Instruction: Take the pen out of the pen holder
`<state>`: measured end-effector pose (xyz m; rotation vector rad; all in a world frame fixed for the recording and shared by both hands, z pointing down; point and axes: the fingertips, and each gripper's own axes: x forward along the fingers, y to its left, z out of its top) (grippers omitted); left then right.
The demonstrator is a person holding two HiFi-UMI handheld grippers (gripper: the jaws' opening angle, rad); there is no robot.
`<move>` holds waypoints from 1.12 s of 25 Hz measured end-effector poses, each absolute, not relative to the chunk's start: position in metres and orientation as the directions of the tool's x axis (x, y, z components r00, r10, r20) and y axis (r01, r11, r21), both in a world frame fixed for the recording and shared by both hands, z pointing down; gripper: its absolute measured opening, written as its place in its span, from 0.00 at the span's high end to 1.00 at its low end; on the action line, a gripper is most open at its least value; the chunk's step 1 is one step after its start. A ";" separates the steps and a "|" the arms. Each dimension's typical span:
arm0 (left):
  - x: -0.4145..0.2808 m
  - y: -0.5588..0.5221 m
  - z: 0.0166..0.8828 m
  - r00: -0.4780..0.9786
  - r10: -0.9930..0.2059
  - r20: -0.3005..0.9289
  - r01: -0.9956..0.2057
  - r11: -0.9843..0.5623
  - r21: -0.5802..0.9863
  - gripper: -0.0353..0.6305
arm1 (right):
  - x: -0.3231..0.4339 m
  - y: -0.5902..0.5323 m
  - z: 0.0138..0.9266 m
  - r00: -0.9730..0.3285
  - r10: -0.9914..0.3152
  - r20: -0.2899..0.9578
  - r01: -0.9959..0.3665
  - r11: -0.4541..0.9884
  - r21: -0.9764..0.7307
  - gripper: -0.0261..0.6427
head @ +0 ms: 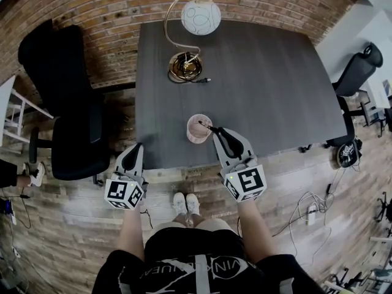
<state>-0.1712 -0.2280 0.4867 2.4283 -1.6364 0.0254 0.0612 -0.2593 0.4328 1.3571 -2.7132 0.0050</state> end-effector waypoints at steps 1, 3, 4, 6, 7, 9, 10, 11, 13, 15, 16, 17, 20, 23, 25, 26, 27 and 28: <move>-0.171 -0.229 0.486 0.383 -0.915 0.130 -0.918 -0.361 0.166 0.93 | 0.062 -0.260 0.431 -0.593 -0.800 0.096 -0.800 0.598 0.047 0.86; -0.170 -0.230 0.484 0.384 -0.915 0.128 -0.917 -0.362 0.165 0.93 | 0.065 -0.260 0.428 -0.588 -0.803 0.091 -0.803 0.594 0.050 0.86; -0.170 -0.230 0.483 0.384 -0.914 0.127 -0.917 -0.363 0.164 0.93 | 0.066 -0.260 0.427 -0.586 -0.805 0.090 -0.805 0.591 0.051 0.86; -0.169 -0.231 0.482 0.385 -0.914 0.127 -0.917 -0.364 0.162 0.93 | 0.069 -0.260 0.425 -0.581 -0.809 0.088 -0.809 0.586 0.051 0.86; -0.169 -0.232 0.481 0.385 -0.914 0.127 -0.917 -0.364 0.161 0.93 | 0.070 -0.260 0.424 -0.578 -0.812 0.087 -0.811 0.583 0.052 0.86; -0.169 -0.234 0.479 0.386 -0.914 0.125 -0.917 -0.365 0.159 0.93 | 0.073 -0.261 0.421 -0.570 -0.817 0.083 -0.816 0.575 0.054 0.86; -0.168 -0.235 0.477 0.387 -0.914 0.123 -0.917 -0.367 0.158 0.93 | 0.075 -0.262 0.419 -0.566 -0.821 0.080 -0.820 0.570 0.055 0.86; -0.167 -0.236 0.476 0.389 -0.913 0.121 -0.916 -0.369 0.157 0.93 | 0.076 -0.262 0.417 -0.561 -0.824 0.078 -0.823 0.565 0.055 0.86; -0.166 -0.237 0.474 0.392 -0.913 0.117 -0.915 -0.373 0.155 0.93 | 0.079 -0.262 0.414 -0.555 -0.828 0.072 -0.827 0.559 0.060 0.86; -0.165 -0.238 0.473 0.395 -0.912 0.114 -0.913 -0.376 0.155 0.93 | 0.082 -0.262 0.411 -0.553 -0.831 0.067 -0.828 0.557 0.066 0.86; -0.164 -0.238 0.472 0.396 -0.911 0.113 -0.913 -0.378 0.155 0.93 | 0.084 -0.262 0.410 -0.549 -0.833 0.067 -0.830 0.553 0.068 0.86; -0.163 -0.238 0.471 0.397 -0.911 0.112 -0.912 -0.379 0.154 0.93 | 0.086 -0.262 0.409 -0.545 -0.836 0.066 -0.833 0.549 0.068 0.86; -0.162 -0.240 0.468 0.397 -0.911 0.108 -0.912 -0.380 0.151 0.93 | 0.092 -0.262 0.408 -0.533 -0.843 0.068 -0.841 0.537 0.070 0.86; -0.163 -0.242 0.464 0.393 -0.914 0.101 -0.914 -0.377 0.151 0.93 | 0.098 -0.262 0.406 -0.523 -0.849 0.071 -0.847 0.527 0.070 0.86; -0.163 -0.243 0.461 0.391 -0.915 0.095 -0.915 -0.375 0.151 0.93 | 0.102 -0.262 0.406 -0.515 -0.854 0.076 -0.851 0.520 0.071 0.86; -0.164 -0.243 0.459 0.390 -0.916 0.093 -0.915 -0.374 0.150 0.93 | 0.104 -0.262 0.407 -0.511 -0.856 0.080 -0.854 0.516 0.072 0.86; -0.164 -0.243 0.458 0.389 -0.917 0.092 -0.916 -0.373 0.149 0.93 | 0.106 -0.262 0.408 -0.507 -0.858 0.085 -0.856 0.512 0.071 0.86; -0.165 -0.243 0.458 0.388 -0.917 0.091 -0.916 -0.372 0.148 0.93 | 0.108 -0.262 0.409 -0.503 -0.860 0.089 -0.858 0.509 0.071 0.86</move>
